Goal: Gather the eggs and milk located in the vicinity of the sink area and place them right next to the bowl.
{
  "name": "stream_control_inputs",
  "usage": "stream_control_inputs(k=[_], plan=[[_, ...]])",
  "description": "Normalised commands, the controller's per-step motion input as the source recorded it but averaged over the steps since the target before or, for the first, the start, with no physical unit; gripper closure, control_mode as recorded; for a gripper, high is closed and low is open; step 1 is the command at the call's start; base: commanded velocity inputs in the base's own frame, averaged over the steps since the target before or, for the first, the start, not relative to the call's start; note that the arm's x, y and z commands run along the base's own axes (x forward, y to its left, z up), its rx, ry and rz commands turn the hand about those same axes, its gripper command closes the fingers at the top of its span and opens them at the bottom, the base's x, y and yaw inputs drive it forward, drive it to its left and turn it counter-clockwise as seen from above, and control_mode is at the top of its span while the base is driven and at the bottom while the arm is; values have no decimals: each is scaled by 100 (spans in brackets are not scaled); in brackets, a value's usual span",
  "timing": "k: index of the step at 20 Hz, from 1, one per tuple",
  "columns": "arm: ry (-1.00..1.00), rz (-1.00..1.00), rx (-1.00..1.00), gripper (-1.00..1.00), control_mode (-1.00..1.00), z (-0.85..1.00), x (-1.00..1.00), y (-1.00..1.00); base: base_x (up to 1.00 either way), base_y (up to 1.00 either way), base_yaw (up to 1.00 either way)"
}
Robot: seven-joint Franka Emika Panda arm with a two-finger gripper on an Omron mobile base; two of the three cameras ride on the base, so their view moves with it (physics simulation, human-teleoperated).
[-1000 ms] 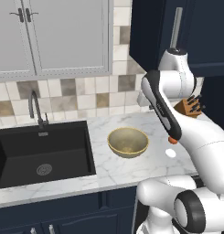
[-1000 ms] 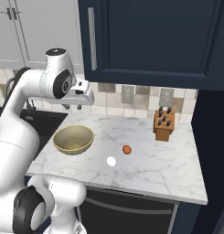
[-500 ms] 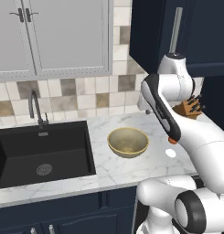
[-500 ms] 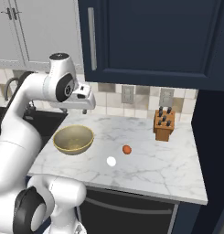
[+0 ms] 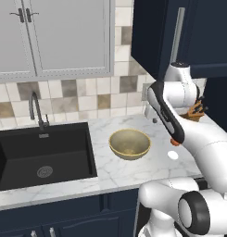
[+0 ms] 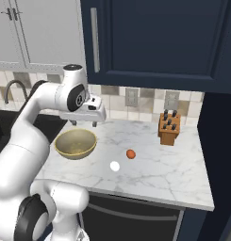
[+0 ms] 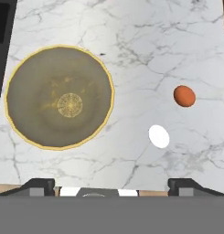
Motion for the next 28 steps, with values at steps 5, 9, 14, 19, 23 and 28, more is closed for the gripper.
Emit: stream_control_inputs(k=[5, 9, 14, 19, 23, 28], plan=[[7, -1, 0, -100, -100, -53, -4, -35, 0, 0, 0], [3, 0, 0, -100, -100, -47, 0, -44, 0, 0, 0], [0, 0, 0, -100, -100, -44, 0, -38, 0, 0, 0], [0, 0, 0, -100, -100, -44, 2, -18, 0, 0, 0], [-1, 0, 0, -100, -100, -28, 19, -3, 0, 0, 0], [0, 2, 0, -100, -100, -32, 22, -12, 0, 0, 0]])
